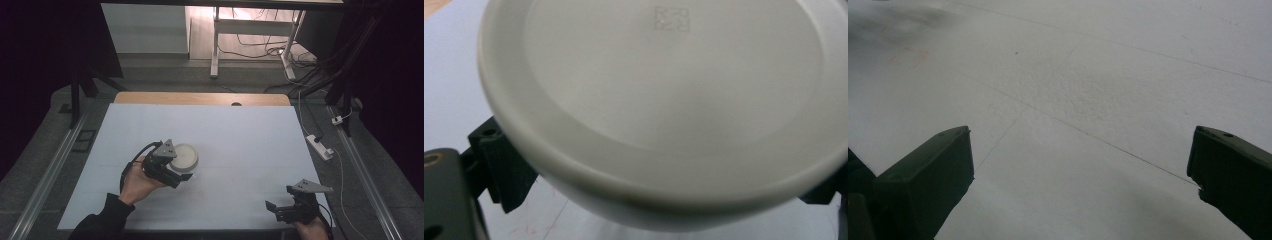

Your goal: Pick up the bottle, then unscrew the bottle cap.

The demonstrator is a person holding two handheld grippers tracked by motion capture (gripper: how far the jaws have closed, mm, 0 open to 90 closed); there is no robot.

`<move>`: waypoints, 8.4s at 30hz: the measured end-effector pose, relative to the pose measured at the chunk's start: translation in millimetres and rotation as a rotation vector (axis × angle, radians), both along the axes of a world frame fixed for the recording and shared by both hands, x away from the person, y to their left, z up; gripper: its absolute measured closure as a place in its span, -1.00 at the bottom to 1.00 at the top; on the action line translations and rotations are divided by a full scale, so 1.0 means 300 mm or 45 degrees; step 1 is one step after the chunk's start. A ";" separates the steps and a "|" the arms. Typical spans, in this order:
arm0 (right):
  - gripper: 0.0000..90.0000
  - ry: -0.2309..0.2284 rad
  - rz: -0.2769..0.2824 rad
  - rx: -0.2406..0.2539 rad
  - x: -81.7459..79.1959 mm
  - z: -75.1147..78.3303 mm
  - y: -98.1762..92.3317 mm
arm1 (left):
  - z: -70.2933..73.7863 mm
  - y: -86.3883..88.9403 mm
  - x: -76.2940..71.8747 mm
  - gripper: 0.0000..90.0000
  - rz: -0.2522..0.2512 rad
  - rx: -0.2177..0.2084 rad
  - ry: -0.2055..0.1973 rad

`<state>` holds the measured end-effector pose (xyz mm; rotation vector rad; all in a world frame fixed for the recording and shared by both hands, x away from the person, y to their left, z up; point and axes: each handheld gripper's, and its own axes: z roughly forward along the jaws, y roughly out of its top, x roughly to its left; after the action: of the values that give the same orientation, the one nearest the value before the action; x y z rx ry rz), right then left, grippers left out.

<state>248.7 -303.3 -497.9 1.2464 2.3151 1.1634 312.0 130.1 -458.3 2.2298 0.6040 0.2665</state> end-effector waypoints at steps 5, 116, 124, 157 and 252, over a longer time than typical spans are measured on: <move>-1.00 -0.001 0.000 -0.001 0.000 0.000 0.000 | 0.003 -0.028 0.014 -0.83 -0.023 0.006 0.000; -1.00 -0.217 0.528 0.085 0.173 0.255 0.580 | -0.007 -0.134 0.019 -0.83 -0.226 -0.023 0.030; -1.00 -0.213 0.564 0.088 0.203 0.240 0.634 | -0.007 -0.138 0.017 -0.83 -0.241 -0.018 0.033; -0.84 -0.186 0.978 0.208 0.286 0.204 0.623 | -0.012 -0.138 0.019 -0.83 -0.390 -0.029 0.061; -0.86 -0.284 0.561 0.159 0.209 0.220 0.658 | 0.015 -0.141 0.011 -0.83 -0.194 -0.021 0.041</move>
<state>311.3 -105.7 -432.0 0.6075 2.4401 1.5159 315.2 87.7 -453.7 2.2541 0.4488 0.1477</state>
